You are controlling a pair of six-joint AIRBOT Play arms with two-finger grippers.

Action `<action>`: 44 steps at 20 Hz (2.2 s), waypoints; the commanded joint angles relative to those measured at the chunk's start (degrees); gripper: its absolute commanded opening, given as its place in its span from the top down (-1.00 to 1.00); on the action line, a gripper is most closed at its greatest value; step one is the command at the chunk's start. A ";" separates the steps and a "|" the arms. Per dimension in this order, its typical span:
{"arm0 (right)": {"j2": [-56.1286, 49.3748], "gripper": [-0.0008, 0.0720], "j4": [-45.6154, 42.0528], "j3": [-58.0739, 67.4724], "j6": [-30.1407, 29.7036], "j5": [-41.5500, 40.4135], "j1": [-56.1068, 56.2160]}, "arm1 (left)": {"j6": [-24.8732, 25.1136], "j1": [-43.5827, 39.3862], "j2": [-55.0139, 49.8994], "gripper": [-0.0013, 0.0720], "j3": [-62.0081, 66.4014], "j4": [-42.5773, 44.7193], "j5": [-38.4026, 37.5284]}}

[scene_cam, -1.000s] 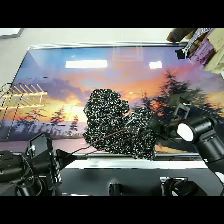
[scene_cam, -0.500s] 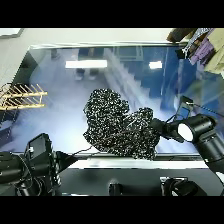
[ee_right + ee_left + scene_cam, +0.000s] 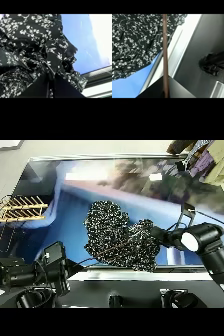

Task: Fold the clothes and pants, and hang the long-sleeved shirts on hangers.

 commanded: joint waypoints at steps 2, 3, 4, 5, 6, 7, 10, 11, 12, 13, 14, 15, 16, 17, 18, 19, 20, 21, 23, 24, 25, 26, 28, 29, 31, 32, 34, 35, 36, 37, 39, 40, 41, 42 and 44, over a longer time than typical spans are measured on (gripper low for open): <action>0.15 0.91 0.87 3.45 -2.71 3.32 -0.02 | 0.48 0.20 -1.05 0.92 0.00 2.21 1.62; 0.37 0.91 1.90 4.24 -3.58 3.30 -0.02 | 0.63 0.20 -1.16 0.92 0.00 2.21 2.36; 0.63 0.91 3.04 5.42 -4.72 3.28 -0.02 | 0.61 0.20 -1.36 0.92 0.00 2.14 3.76; 0.90 0.91 3.67 6.78 -5.62 3.54 -0.02 | 0.63 0.20 -1.66 0.92 0.00 2.12 5.14; 1.09 0.91 4.17 8.20 -6.29 4.09 -0.02 | 0.63 0.20 -2.14 0.92 0.00 2.10 6.58; 1.16 0.91 4.35 9.90 -6.78 4.87 -0.02 | 0.66 0.20 -2.73 0.92 0.00 1.92 7.87; 1.16 0.91 4.55 14.60 -7.37 5.44 -0.02 | 3.13 0.20 -4.98 0.92 0.00 0.09 11.54; 1.16 0.91 4.57 16.24 -7.32 5.44 -0.02 | 4.09 0.20 -5.84 0.92 0.00 -0.76 12.46; 1.16 0.91 4.74 17.70 -7.32 5.53 -0.02 | 4.09 0.20 -6.80 0.92 0.00 -0.90 13.60; 1.16 0.91 5.16 19.19 -7.26 5.90 -0.02 | 4.09 0.20 -7.63 0.92 0.00 -0.87 15.04; 1.16 0.91 5.75 20.61 -7.10 6.49 -0.02 | 4.09 0.20 -8.28 0.92 0.00 -0.87 16.96; 1.16 0.91 6.47 21.81 -7.10 6.99 -0.02 | 4.07 0.20 -8.87 0.92 0.00 -0.90 19.28; 1.16 0.91 7.32 22.80 -7.08 7.43 -0.02 | 4.07 0.20 -9.51 0.92 0.00 -0.90 21.75; 1.16 0.91 8.11 23.54 -7.02 7.61 -0.02 | 4.04 0.20 -10.08 0.92 0.00 -0.92 23.78; 1.16 0.91 9.29 24.13 -6.38 7.61 -0.02 | 4.04 0.20 -10.73 0.92 0.00 -0.92 25.66; 1.16 0.91 10.12 24.44 -5.62 7.50 -0.02 | 4.04 0.20 -11.30 0.92 0.00 -1.40 27.17; 1.16 0.91 10.71 24.41 -5.57 7.45 -0.02 | 4.07 0.20 -11.80 0.92 0.00 -1.90 28.28; 1.16 0.91 10.80 24.41 -5.57 7.37 -0.02 | 4.09 0.20 -12.33 0.92 0.00 -2.91 29.33; 1.16 0.91 11.30 24.41 -5.57 6.27 -0.02 | 4.59 0.17 -13.00 0.92 0.00 -4.37 30.18; 1.16 0.91 11.91 24.41 -5.60 5.46 -0.02 | 5.33 0.15 -13.27 0.92 0.00 -4.96 30.12; 1.16 0.91 11.93 24.41 -5.60 4.87 -0.02 | 5.46 0.00 -13.42 0.92 0.00 -5.01 30.16; 1.16 0.91 11.74 24.41 -5.60 4.20 -0.04 | 5.57 -0.04 -13.53 0.92 0.00 -5.01 30.14; 1.16 0.91 11.58 24.41 -5.57 2.08 -0.02 | 5.60 -0.04 -13.53 0.92 0.00 -5.03 30.18; 1.16 0.91 11.91 24.41 -5.60 1.09 -0.04 | 5.57 -0.04 -13.64 0.92 0.00 -5.03 30.18; 1.09 0.91 12.48 24.41 -5.57 -0.20 -0.04 | 6.84 -0.04 -14.05 0.92 0.00 -6.23 30.21; 0.96 0.91 12.44 24.41 -5.64 -0.04 -0.04 | 8.50 -0.04 -14.29 0.92 0.00 -7.58 30.32; 0.55 0.91 12.68 24.41 -6.27 0.04 -0.02 | 9.62 -0.04 -14.99 0.92 0.00 -9.92 31.76; 0.35 0.91 13.35 24.39 -6.43 0.07 -0.02 | 9.62 -0.04 -15.37 0.92 0.02 -10.34 33.00; 0.22 0.91 14.34 24.39 -7.50 0.07 -0.02 | 9.60 -0.04 -15.65 0.92 0.02 -10.34 34.10; 0.13 0.90 15.19 24.41 -8.37 0.09 -0.02 | 9.60 -0.04 -15.96 0.92 0.02 -10.34 35.23; 0.15 0.90 15.56 24.39 -9.53 0.09 -0.02 | 9.60 -0.04 -16.28 0.92 0.02 -11.19 37.03; 0.15 0.90 15.54 24.39 -9.81 0.07 -0.02 | 9.60 -0.04 -16.33 0.92 0.02 -11.39 37.35; 0.15 0.81 15.56 24.41 -10.19 0.07 -0.04 | 9.60 -0.04 -16.31 0.92 0.02 -11.39 37.40; 0.15 0.46 15.47 24.41 -10.19 0.31 -0.04 | 9.60 -0.04 -16.28 0.92 0.02 -11.39 37.42; 0.26 -0.47 15.43 24.41 -10.21 1.79 -0.04 | 9.60 -0.04 -16.28 0.92 0.02 -11.39 37.44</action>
